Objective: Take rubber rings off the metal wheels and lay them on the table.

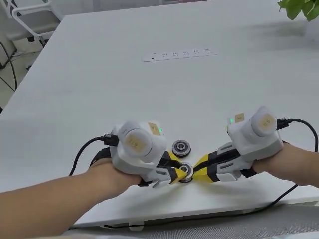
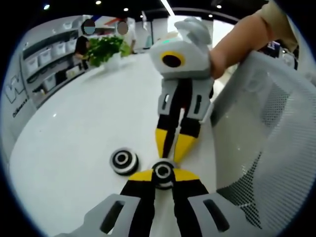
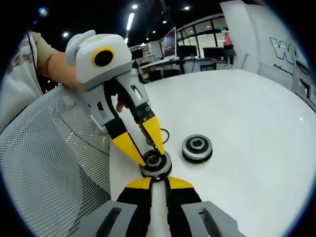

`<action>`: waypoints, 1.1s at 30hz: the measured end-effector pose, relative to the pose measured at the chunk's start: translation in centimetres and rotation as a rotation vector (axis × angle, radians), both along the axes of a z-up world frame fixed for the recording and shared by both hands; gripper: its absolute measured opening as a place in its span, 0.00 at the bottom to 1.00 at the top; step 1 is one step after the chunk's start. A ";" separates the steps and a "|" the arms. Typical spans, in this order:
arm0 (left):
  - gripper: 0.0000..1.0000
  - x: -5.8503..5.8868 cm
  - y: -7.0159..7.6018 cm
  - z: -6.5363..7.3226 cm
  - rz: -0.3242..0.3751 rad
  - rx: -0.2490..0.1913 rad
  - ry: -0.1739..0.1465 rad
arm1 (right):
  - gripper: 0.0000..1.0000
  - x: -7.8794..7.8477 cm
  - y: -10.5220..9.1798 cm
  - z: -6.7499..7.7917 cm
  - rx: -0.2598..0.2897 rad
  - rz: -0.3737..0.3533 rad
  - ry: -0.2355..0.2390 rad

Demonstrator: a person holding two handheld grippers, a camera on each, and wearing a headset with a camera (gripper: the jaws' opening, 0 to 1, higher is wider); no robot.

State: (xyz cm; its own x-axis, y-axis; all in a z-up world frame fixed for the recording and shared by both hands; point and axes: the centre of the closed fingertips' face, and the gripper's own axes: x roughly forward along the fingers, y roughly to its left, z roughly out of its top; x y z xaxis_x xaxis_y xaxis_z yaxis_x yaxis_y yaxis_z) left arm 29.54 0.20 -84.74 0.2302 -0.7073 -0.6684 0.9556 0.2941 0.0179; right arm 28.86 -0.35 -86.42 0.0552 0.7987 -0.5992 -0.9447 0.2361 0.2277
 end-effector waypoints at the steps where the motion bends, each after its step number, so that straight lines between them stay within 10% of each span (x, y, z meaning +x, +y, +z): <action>1: 0.14 0.0 0.0 0.0 0.001 0.000 0.000 | 0.06 0.0 0.0 0.0 0.000 -0.005 0.005; 33: 0.12 0.0 -0.1 0.0 0.016 0.016 -0.013 | 0.00 0.9 -0.3 1.6 0.115 -0.230 0.234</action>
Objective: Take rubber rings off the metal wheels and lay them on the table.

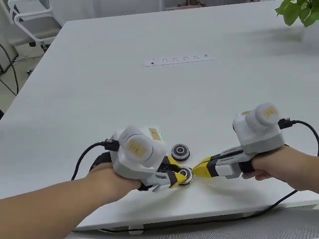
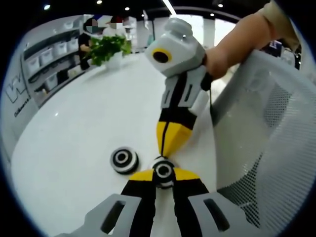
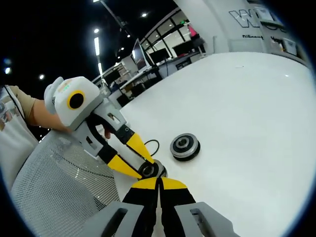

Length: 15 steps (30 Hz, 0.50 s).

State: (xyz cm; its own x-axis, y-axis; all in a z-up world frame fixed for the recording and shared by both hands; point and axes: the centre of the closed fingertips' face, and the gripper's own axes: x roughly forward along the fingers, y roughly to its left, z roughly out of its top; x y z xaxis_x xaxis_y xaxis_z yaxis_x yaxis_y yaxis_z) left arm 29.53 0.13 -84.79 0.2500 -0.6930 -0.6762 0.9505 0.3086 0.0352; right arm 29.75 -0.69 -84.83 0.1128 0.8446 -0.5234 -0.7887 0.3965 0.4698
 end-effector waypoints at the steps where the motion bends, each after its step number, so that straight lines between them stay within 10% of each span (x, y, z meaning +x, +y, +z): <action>1: 0.12 0.0 0.0 0.0 -0.002 0.005 -0.004 | 0.00 0.0 0.0 0.0 0.002 0.001 -0.002; 15: 0.12 0.0 0.0 0.0 0.008 0.013 -0.013 | 0.00 -0.5 0.5 0.5 0.024 -0.007 0.006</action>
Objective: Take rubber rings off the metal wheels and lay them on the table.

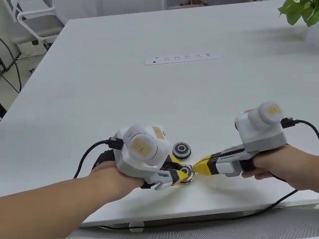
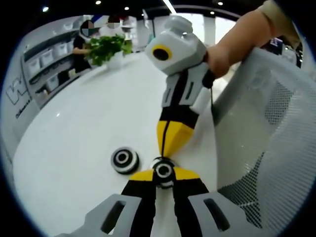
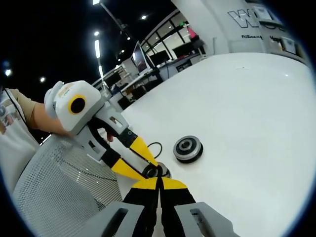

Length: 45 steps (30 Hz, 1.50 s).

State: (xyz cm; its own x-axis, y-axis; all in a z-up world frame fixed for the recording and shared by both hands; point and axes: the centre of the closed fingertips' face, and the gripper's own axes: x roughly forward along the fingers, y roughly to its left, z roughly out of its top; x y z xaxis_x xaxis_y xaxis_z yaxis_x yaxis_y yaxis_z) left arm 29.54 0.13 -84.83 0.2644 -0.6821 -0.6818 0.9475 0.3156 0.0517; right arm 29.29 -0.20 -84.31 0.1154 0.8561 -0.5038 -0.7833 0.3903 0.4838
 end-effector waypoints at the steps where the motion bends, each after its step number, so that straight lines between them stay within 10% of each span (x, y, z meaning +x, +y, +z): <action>1: 0.12 0.0 0.0 0.0 0.000 -0.001 0.000 | 0.00 0.0 0.0 0.0 0.000 0.002 -0.002; 34: 0.12 -0.2 -0.1 0.0 -0.007 0.000 -0.004 | 0.00 -0.6 0.7 0.1 0.013 0.054 -0.021; 37: 0.12 -0.2 -0.2 0.1 -0.007 -0.003 -0.004 | 0.00 -1.2 1.7 1.3 0.089 0.066 0.022; 38: 0.12 -0.1 -0.2 0.1 -0.007 -0.001 -0.009 | 0.00 -0.3 1.8 1.7 0.095 0.058 -0.035; 45: 0.12 -0.2 -0.2 0.1 -0.001 -0.013 -0.003 | 0.00 -0.5 1.1 0.7 0.047 0.057 -0.018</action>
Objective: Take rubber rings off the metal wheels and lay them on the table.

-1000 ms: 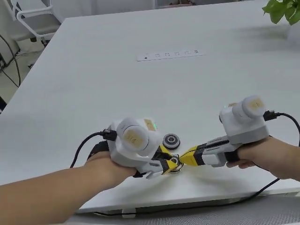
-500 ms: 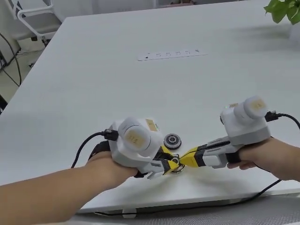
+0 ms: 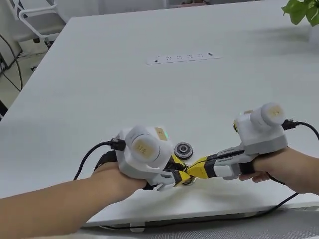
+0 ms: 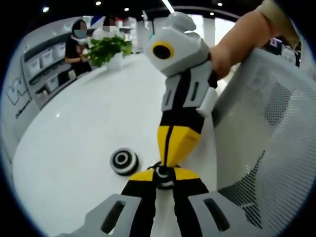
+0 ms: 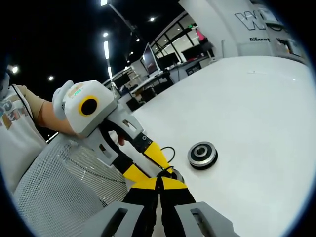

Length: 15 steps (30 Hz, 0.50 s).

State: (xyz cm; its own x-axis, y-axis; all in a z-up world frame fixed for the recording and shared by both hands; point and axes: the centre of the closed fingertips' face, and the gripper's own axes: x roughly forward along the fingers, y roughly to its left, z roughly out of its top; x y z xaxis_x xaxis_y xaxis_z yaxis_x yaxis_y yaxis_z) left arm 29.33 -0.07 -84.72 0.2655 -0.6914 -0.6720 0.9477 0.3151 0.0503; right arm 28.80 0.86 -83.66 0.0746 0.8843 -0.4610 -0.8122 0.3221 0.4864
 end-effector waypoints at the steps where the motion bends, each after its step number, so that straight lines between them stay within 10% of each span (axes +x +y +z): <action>1: 0.12 0.0 0.0 0.0 -0.001 -0.001 0.000 | 0.00 0.1 -0.2 -0.2 -0.006 -0.006 0.006; 15: 0.13 0.0 -0.1 0.0 -0.006 -0.010 0.001 | 0.00 0.5 -0.4 -0.3 -0.007 -0.047 0.022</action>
